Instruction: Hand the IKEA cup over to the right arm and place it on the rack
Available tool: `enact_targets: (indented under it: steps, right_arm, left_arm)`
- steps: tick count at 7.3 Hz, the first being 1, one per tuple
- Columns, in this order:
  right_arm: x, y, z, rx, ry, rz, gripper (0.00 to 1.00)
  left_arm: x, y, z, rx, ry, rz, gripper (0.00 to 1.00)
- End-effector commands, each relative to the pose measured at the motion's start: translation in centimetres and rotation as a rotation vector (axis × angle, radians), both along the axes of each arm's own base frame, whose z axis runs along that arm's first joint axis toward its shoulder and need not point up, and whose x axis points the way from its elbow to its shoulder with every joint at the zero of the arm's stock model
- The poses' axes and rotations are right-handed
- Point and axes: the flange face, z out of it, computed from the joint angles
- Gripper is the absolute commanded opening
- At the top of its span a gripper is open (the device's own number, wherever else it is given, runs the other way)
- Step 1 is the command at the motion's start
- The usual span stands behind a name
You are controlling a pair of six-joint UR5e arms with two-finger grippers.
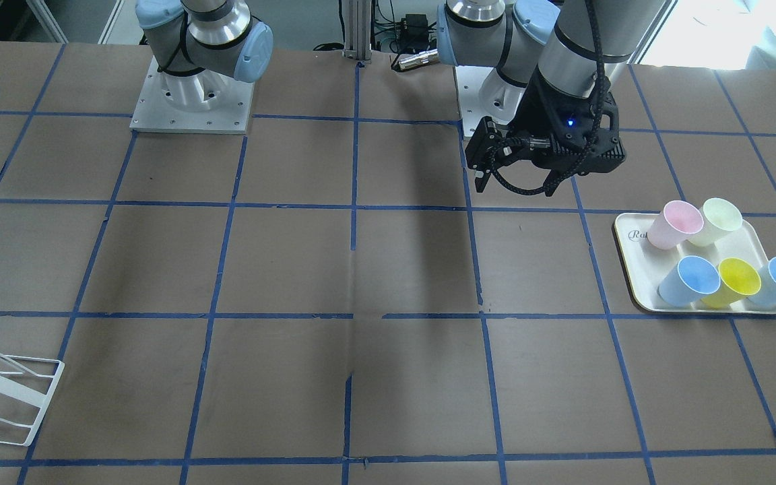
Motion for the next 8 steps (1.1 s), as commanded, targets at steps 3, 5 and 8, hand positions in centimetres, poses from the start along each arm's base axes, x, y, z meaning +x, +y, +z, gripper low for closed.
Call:
enact_targets:
  steps: [3,5,8]
  right_arm:
    - [-0.3,-0.9,-2.0,0.025,-0.018,0.001,0.42]
    - [-0.5,-1.4,-3.4,0.045,-0.026,0.004,0.42]
    - [-1.2,-2.6,-5.5,0.019,-0.007,0.01,0.44]
  left_arm:
    - [0.0,0.4,0.3,-0.006,0.002,0.002,1.0]
    - [0.0,0.7,-0.1,0.002,0.005,0.0,1.0]
    - [-0.1,0.5,0.4,-0.006,0.003,0.011,1.0]
